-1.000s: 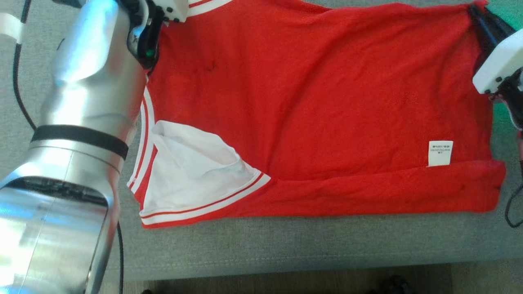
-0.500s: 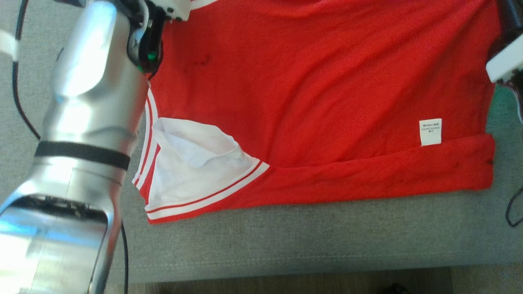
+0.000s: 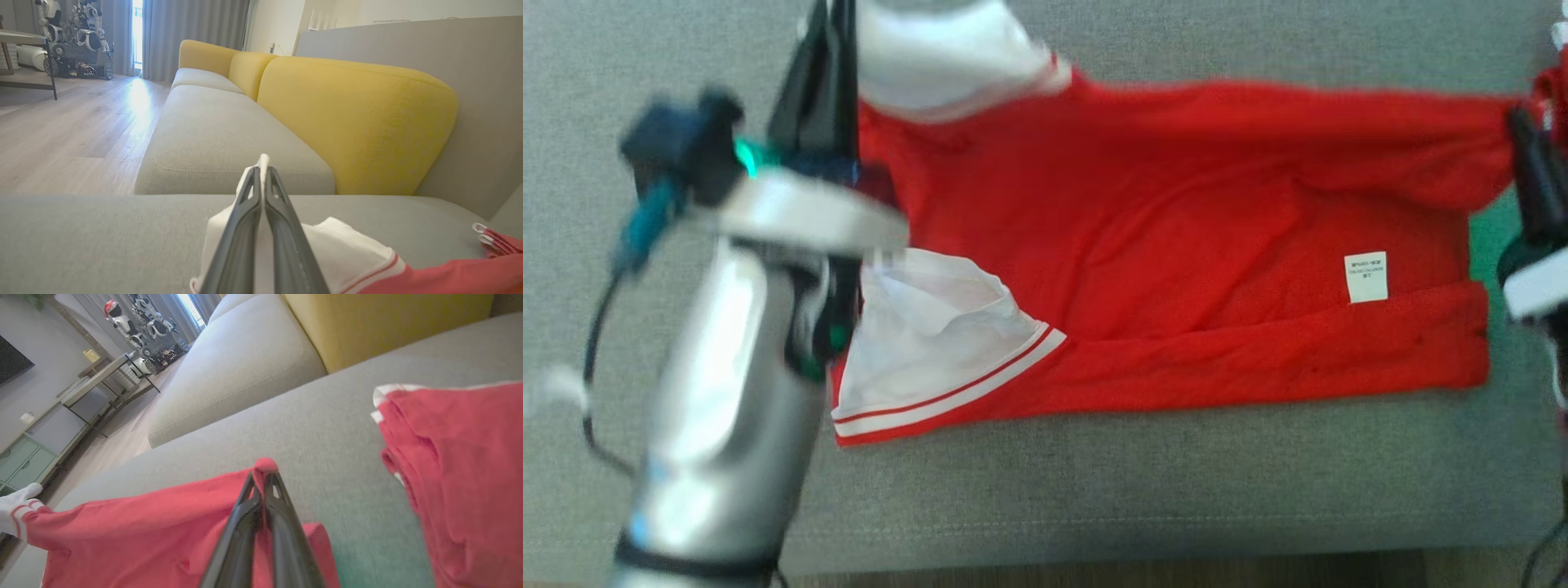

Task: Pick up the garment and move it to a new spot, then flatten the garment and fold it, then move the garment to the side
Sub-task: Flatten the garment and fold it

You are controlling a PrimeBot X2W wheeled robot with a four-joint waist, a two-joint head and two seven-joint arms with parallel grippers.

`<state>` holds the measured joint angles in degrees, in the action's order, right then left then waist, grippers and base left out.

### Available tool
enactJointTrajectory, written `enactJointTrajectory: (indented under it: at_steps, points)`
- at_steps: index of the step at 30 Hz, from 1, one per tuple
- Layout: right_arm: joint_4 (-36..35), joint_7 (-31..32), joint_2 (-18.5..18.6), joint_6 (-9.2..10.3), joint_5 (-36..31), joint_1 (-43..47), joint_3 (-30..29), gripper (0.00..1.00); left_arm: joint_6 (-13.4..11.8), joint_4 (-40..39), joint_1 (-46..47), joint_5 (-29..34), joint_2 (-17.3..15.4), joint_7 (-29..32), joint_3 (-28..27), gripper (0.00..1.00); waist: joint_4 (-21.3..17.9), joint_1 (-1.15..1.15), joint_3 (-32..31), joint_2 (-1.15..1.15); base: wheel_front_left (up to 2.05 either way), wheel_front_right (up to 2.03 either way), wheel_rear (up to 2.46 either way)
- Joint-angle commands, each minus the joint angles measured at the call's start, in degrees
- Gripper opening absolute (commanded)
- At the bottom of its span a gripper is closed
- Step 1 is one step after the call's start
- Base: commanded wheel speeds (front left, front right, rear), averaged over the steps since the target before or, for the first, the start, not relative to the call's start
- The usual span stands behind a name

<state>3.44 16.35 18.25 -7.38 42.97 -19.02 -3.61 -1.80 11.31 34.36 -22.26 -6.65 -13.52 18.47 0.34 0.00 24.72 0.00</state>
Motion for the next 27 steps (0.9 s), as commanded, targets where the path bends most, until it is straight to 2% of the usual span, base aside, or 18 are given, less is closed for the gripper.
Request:
enactJointTrajectory:
  at_steps: [1, 8, 14, 20, 21, 23, 24, 25, 26, 27]
  points:
    - [-3.1, 0.8, -0.1, -0.11, 0.5, 2.1, -0.3, 0.00, -1.2, -6.6, -2.9, 0.3, -2.3, 1.3, -1.2, 0.00, -0.1, 0.00, -0.4, 0.00, 0.00, 0.00, 0.00]
    - [-5.8, 3.0, -3.6, -0.11, -0.6, 7.7, -2.8, 0.00, -4.9, -20.1, -18.3, -1.4, -3.5, 6.3, -0.4, 0.00, -0.3, 0.00, -0.6, 0.00, 0.00, 0.00, 0.00]
    - [-7.2, 2.7, -5.0, -0.11, -3.5, 9.3, -2.8, 0.00, -6.4, -22.5, -25.6, -3.4, -3.5, 8.5, 0.2, 0.00, -0.5, 0.00, -0.7, 0.00, 0.00, 0.00, 0.00]
    - [-7.5, 2.0, -6.2, -0.11, -6.7, 11.8, -2.6, 0.00, -7.3, -21.0, -29.9, -5.7, -2.6, 9.4, 0.4, 0.00, -0.1, 0.00, -1.2, 0.00, 0.00, 0.00, 0.00]
    - [-7.6, 2.0, -6.2, -0.11, -7.3, 12.3, -2.6, 0.03, -7.4, -20.4, -30.2, -6.0, -2.5, 9.4, 0.3, 0.00, 0.0, 0.00, -1.3, 0.00, 0.00, 0.00, 0.00]
    - [-7.8, 1.8, -6.7, -0.11, -8.5, 13.4, -2.6, 0.44, -7.3, -19.2, -30.6, -6.6, -2.4, 9.5, 0.4, 0.00, 0.1, 0.00, -1.4, 0.00, 0.00, 0.00, 0.00]
    - [-7.9, 1.9, -6.9, -0.11, -9.1, 13.9, -2.6, 0.82, -7.2, -18.5, -30.7, -6.9, -2.4, 9.7, 0.4, 0.00, 0.0, 0.00, -1.5, 0.00, 0.00, 0.00, 0.00]
    - [-8.0, 1.8, -7.1, -0.11, -9.7, 14.4, -2.6, 1.00, -7.1, -17.8, -30.8, -7.3, -2.2, 9.9, 0.4, 0.00, 0.0, 0.00, -1.6, 0.00, 0.00, 0.00, 0.00]
    - [-8.3, 1.6, -7.4, -0.11, -10.1, 14.9, -2.5, 1.00, -7.0, -17.1, -30.8, -7.6, -2.2, 9.9, 0.4, 0.18, 0.0, 0.00, -1.7, 0.00, 0.00, 0.00, 0.00]
    - [-8.5, 1.5, -7.5, -0.11, -10.8, 15.4, -2.5, 1.00, -7.1, -16.3, -30.9, -7.6, -2.2, 10.0, 0.4, 0.43, -0.1, 0.00, -1.9, 0.00, 0.00, 0.00, 0.00]
